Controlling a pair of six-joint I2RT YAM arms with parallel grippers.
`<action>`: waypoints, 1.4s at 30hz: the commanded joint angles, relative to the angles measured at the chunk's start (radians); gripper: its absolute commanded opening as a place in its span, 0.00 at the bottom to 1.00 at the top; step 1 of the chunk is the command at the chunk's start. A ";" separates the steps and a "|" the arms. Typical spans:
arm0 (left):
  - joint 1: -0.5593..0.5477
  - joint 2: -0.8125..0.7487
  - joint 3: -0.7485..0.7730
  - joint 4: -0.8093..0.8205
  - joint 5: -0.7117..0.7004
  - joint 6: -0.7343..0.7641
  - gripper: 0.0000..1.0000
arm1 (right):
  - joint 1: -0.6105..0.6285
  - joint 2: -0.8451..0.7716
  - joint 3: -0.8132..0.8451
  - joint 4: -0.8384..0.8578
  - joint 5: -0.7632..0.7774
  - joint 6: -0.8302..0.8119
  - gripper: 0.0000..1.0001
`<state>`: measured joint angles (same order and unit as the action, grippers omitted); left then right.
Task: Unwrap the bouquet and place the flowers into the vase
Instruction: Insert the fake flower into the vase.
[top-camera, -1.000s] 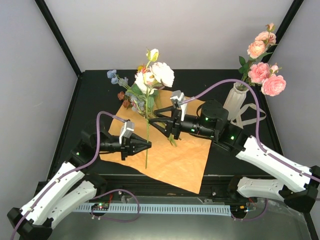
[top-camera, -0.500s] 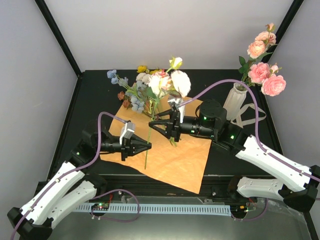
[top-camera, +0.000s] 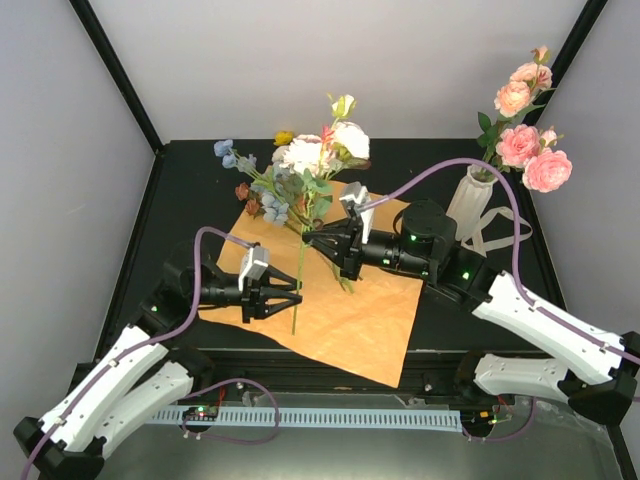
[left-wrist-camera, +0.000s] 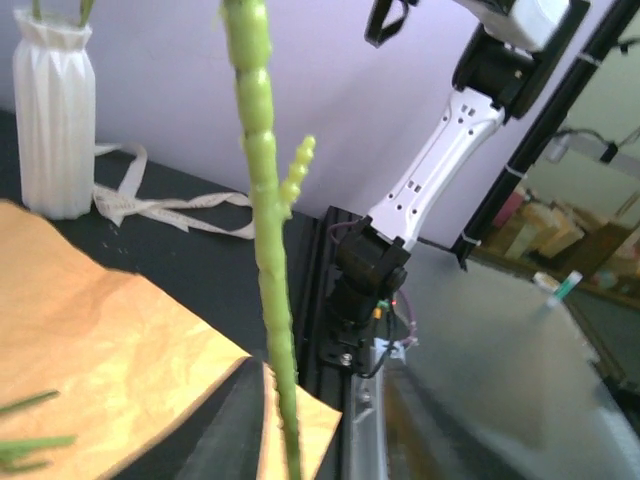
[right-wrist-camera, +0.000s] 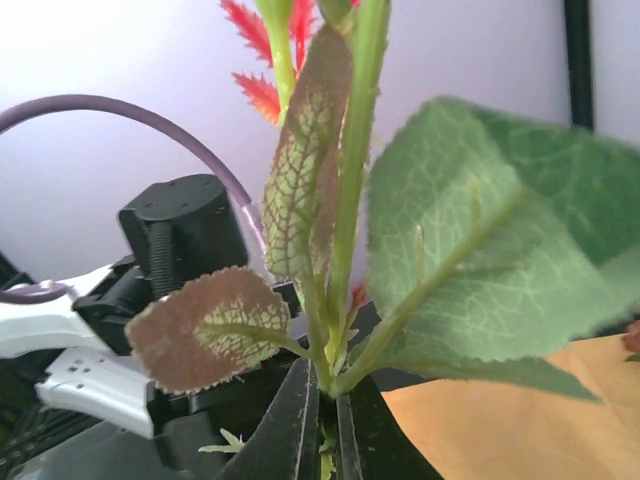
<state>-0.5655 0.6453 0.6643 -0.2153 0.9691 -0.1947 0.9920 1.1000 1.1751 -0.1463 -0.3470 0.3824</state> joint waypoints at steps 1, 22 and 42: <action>-0.006 -0.023 0.006 -0.018 -0.051 0.029 0.52 | -0.001 -0.055 -0.038 0.051 0.149 -0.053 0.01; -0.006 -0.054 -0.002 -0.120 -0.351 0.067 0.99 | -0.168 -0.083 -0.003 0.036 1.130 -0.555 0.01; -0.006 -0.069 -0.007 -0.121 -0.361 0.067 0.99 | -0.613 -0.029 0.091 0.230 1.054 -0.592 0.01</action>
<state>-0.5655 0.5888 0.6518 -0.3256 0.6224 -0.1413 0.3946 1.0855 1.2190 -0.0044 0.7105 -0.1837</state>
